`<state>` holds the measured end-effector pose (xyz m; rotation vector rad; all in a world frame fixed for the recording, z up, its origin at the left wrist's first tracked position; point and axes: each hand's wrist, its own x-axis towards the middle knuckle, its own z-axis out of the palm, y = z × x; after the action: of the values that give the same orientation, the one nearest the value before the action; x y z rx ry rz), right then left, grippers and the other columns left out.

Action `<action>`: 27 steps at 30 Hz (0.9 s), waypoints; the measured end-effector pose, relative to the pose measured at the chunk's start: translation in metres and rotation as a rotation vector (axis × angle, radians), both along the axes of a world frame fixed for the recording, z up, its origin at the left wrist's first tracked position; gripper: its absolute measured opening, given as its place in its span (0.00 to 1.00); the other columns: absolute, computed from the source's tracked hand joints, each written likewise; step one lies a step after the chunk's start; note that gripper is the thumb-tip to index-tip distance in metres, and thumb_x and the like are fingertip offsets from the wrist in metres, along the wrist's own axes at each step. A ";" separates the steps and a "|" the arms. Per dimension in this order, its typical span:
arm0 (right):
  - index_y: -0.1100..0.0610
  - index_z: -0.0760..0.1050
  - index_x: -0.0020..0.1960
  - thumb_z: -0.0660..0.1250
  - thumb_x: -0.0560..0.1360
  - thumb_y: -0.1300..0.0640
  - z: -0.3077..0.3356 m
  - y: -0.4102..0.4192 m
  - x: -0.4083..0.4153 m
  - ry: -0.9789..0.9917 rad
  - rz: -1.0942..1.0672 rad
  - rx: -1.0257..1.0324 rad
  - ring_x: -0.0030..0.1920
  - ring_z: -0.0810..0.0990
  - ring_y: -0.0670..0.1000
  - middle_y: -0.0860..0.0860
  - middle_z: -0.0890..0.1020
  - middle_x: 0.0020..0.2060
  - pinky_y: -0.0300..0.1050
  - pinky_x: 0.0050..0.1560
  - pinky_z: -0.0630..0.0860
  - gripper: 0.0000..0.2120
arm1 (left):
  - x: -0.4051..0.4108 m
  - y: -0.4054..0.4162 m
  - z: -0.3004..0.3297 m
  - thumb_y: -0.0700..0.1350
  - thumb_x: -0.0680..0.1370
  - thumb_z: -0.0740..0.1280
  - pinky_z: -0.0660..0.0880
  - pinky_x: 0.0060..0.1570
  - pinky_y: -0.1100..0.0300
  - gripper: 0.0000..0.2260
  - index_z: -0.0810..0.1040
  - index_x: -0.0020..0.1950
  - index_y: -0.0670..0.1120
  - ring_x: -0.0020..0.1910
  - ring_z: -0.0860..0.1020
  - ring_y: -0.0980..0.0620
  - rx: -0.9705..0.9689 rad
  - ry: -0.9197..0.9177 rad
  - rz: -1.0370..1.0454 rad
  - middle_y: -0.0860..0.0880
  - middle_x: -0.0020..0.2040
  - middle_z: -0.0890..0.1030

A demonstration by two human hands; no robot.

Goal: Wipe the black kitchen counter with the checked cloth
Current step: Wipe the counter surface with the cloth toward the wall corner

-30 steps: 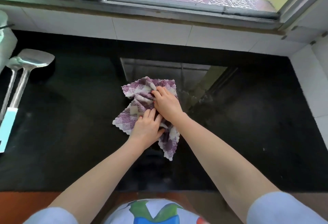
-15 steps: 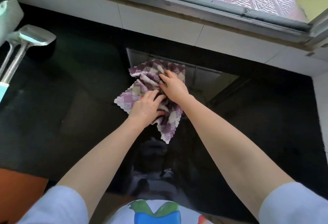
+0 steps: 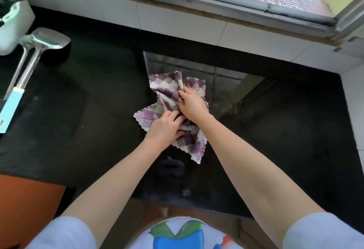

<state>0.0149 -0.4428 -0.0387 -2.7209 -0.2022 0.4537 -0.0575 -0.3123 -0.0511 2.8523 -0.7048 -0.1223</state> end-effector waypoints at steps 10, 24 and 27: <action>0.56 0.65 0.73 0.54 0.81 0.61 -0.006 0.029 -0.070 -0.009 -0.013 0.048 0.78 0.53 0.52 0.50 0.60 0.77 0.52 0.75 0.57 0.21 | -0.061 0.025 0.005 0.57 0.61 0.79 0.76 0.22 0.60 0.22 0.82 0.47 0.45 0.43 0.80 0.49 0.024 -0.011 -0.070 0.49 0.44 0.81; 0.54 0.62 0.75 0.53 0.83 0.61 -0.009 -0.006 -0.117 0.073 0.048 0.157 0.79 0.48 0.51 0.50 0.56 0.78 0.48 0.77 0.43 0.21 | -0.099 -0.005 0.006 0.63 0.54 0.79 0.76 0.22 0.61 0.28 0.82 0.44 0.45 0.43 0.81 0.49 0.080 0.002 -0.195 0.48 0.41 0.81; 0.54 0.62 0.75 0.53 0.83 0.61 -0.011 -0.013 -0.115 0.072 0.065 0.172 0.79 0.48 0.51 0.50 0.57 0.78 0.46 0.77 0.42 0.21 | -0.101 -0.017 0.005 0.64 0.52 0.79 0.78 0.25 0.58 0.31 0.82 0.45 0.44 0.45 0.82 0.47 0.108 0.031 -0.174 0.46 0.42 0.81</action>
<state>-0.0998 -0.4556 -0.0493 -2.5313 -0.2975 0.5269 -0.1585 -0.3293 -0.0456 2.8790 -0.9675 -0.2364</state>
